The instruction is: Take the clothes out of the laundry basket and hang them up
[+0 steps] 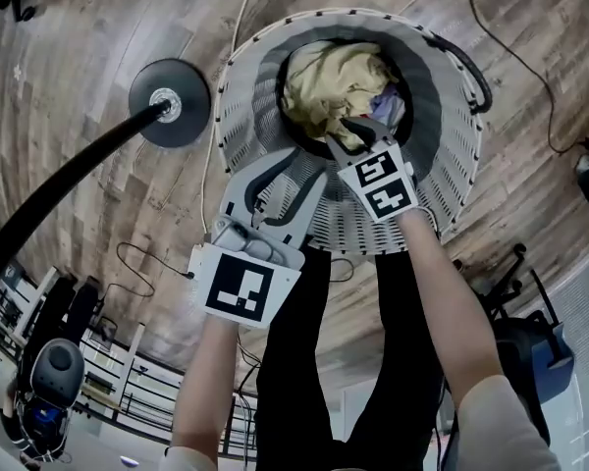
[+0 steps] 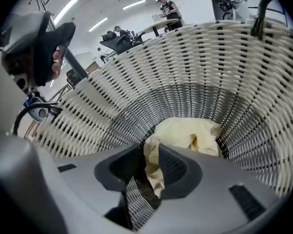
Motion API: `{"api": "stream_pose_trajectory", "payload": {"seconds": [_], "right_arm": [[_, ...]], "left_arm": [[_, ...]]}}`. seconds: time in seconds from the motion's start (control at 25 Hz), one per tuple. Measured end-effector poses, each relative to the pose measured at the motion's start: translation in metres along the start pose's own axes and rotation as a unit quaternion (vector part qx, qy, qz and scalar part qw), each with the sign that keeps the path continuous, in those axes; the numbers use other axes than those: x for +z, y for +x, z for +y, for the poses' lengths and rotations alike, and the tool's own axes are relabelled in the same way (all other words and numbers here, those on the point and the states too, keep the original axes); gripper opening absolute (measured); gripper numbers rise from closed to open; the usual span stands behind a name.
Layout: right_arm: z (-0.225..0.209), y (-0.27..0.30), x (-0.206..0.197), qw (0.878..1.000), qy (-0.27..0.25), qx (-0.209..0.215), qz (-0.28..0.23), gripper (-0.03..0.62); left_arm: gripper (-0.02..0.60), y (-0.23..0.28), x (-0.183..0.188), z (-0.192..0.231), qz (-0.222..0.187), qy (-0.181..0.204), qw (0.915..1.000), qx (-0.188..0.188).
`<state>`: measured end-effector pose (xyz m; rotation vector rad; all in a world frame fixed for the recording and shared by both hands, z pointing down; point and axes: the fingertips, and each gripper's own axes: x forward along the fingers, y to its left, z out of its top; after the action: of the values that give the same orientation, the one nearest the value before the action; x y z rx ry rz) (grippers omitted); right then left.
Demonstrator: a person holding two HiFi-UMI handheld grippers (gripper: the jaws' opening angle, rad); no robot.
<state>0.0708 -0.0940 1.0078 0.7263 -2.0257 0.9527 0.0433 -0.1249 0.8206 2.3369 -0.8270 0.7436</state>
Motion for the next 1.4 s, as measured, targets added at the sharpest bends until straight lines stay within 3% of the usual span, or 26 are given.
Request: {"api": "stream_pose_trajectory", "payload": {"seconds": [0.28,0.6,0.76,1.0,1.4], "right_arm": [[-0.004,0.042,-0.017,1.0,-0.006,0.0,0.029,0.129],[-0.013,0.076,-0.031,0.998,0.029,0.001,0.048,0.126],[-0.018,0.09,-0.041,0.997,0.007,-0.02,0.072,0.122],[-0.023,0.106,-0.042,0.996,0.044,-0.02,0.07,0.12],[-0.028,0.118,-0.047,0.995,0.052,-0.021,0.083,0.093]], "left_arm": [[0.133,0.012,-0.005,0.009,0.001,-0.004,0.9998,-0.017],[0.133,0.018,-0.009,0.013,0.011,0.016,0.9992,-0.036],[0.133,0.017,-0.013,0.014,0.014,0.018,0.9986,-0.048],[0.132,0.016,-0.018,0.015,0.017,0.018,0.9981,-0.057],[0.13,0.016,-0.019,0.018,0.018,0.018,0.9975,-0.066]]}}
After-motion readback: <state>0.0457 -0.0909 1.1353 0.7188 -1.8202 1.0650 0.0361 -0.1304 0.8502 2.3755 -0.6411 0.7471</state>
